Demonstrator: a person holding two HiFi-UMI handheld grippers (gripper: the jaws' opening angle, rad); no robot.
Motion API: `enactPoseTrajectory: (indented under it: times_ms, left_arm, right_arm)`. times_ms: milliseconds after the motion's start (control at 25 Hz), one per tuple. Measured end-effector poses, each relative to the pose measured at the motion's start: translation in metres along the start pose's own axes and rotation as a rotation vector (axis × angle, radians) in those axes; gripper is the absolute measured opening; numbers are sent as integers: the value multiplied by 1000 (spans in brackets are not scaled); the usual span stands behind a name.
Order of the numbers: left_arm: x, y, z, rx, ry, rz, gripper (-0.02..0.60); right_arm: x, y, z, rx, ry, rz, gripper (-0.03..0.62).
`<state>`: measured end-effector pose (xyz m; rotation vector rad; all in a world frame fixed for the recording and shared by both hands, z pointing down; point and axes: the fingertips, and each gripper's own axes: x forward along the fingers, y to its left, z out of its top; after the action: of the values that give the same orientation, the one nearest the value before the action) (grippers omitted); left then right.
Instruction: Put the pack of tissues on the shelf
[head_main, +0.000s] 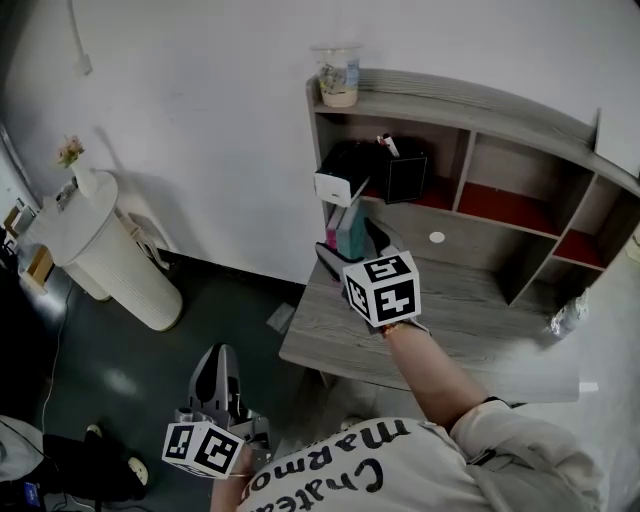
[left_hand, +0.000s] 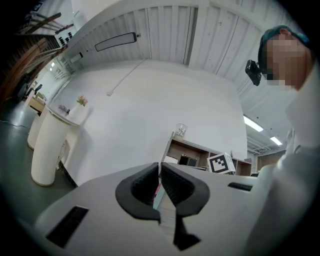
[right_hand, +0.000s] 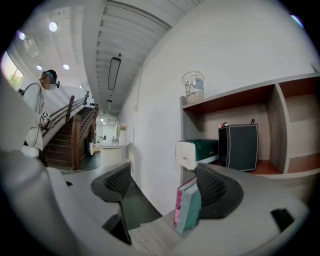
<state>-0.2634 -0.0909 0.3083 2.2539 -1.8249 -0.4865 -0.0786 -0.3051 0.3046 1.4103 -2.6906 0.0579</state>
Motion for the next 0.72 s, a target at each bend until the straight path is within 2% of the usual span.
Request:
enactPoseTrajectory:
  times_ms: [480,560,720]
  left_arm:
    - [-28,-33,-10,4,25,-64,28]
    - [-31,-37,-12,1,29,-73,28]
    - [-33,-50,-18,-5,35,-104,28]
  right_arm:
    - [-66,34,-17,-10,12,33,408]
    - [-79,40,-16,-6,-7,37,389]
    - [-107,43,-12,25,-73,15,312]
